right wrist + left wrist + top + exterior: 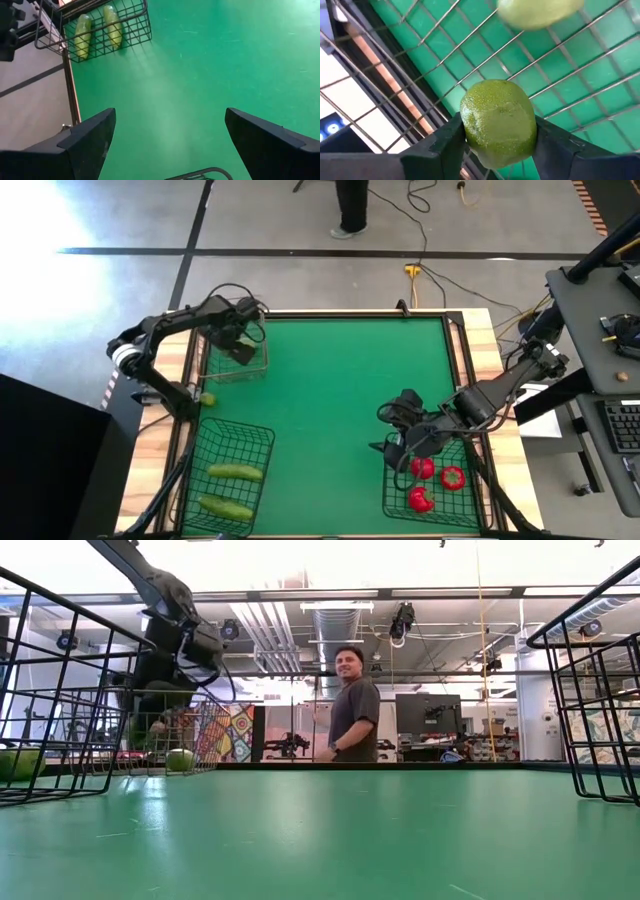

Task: Sort produce into baskets
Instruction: Put the right lemon into the top left wire basket, then put the lime into the top left wire basket

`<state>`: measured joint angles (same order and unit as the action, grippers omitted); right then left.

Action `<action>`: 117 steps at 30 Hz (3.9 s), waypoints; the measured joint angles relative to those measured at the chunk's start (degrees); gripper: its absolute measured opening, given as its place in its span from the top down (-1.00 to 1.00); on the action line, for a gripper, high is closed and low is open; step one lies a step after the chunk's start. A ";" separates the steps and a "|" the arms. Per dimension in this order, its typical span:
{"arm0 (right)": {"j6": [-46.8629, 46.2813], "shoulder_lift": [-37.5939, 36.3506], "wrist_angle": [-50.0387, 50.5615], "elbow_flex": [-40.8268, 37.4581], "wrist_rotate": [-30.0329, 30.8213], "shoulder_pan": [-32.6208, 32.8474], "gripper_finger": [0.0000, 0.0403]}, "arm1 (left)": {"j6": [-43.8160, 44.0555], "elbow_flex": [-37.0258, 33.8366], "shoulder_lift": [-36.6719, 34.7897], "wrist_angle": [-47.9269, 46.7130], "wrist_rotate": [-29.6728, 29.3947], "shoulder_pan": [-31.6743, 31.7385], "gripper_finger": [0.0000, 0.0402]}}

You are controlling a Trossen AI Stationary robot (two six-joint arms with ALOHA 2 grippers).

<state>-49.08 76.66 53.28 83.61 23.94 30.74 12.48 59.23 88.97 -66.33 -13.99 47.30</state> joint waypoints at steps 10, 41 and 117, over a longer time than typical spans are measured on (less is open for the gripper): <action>-0.48 0.00 0.00 0.00 -0.42 0.04 -0.83 | -2.42 -3.14 0.33 2.93 -0.62 1.78 -0.07; 15.94 -0.02 -3.96 0.00 -3.69 -8.61 -0.83 | 57.74 -4.80 -28.90 -13.02 9.22 -56.49 -0.58; 27.24 -13.59 18.93 7.61 -10.33 -8.66 -0.83 | 74.20 -11.07 10.72 -19.05 2.42 -49.74 1.00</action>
<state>-21.84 63.07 72.20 91.22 13.61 22.09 86.68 48.16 99.69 -85.38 -11.56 -2.45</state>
